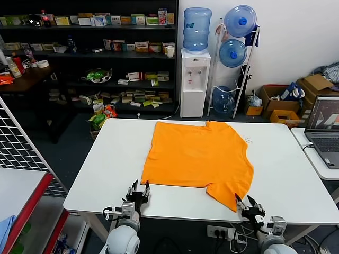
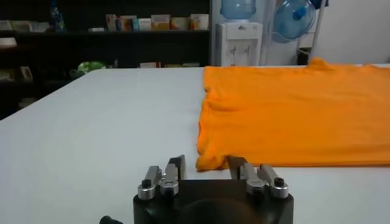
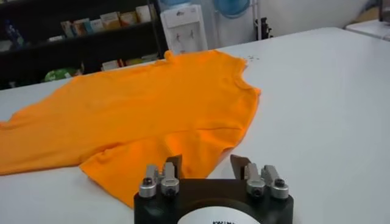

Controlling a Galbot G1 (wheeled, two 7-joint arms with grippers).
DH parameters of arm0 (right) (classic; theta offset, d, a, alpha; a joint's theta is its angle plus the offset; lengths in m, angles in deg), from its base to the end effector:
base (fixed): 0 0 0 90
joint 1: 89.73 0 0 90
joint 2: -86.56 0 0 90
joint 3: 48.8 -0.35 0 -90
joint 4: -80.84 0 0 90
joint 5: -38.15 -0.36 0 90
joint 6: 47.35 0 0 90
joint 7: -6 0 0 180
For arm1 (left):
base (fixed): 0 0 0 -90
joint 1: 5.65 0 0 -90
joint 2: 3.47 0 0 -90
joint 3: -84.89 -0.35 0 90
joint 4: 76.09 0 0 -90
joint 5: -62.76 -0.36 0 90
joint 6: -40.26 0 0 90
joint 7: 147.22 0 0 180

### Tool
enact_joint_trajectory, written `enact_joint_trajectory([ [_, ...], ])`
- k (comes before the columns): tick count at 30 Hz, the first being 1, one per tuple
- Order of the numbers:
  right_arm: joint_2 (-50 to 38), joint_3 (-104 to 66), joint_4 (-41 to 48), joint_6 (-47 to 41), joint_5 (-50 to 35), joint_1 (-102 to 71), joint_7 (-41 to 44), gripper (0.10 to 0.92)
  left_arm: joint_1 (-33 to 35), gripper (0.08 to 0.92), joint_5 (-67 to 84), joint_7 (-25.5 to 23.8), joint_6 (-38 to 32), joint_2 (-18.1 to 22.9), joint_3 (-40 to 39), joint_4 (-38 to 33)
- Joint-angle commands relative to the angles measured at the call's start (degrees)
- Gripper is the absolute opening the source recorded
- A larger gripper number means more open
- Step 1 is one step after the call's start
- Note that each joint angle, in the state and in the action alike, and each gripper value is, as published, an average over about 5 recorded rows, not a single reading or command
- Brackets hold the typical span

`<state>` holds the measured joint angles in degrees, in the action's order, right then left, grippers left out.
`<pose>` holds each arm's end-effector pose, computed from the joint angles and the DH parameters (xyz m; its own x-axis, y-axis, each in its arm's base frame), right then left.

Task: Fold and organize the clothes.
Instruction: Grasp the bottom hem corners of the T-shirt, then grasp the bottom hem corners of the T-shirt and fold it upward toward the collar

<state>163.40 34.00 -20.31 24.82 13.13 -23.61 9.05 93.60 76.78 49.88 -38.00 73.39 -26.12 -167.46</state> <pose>0.2140 -0.1069 -0.3823 -0.8802 -0.0367 0.4731 0.0627 0.9793 0.1925 0.2734 -0.0480 -0.4111 -0.9106 0.0583 0.4092 0.0795 0.9962 0.0350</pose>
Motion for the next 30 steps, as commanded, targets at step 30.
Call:
enact_joint_trajectory([
  [30,-1.98,-1.11,-18.3,0.62,11.64,-18.28,-1.34,0.124,16.8,0.101,-0.95,1.24,-2.58,-9.74,1.48,-19.99],
])
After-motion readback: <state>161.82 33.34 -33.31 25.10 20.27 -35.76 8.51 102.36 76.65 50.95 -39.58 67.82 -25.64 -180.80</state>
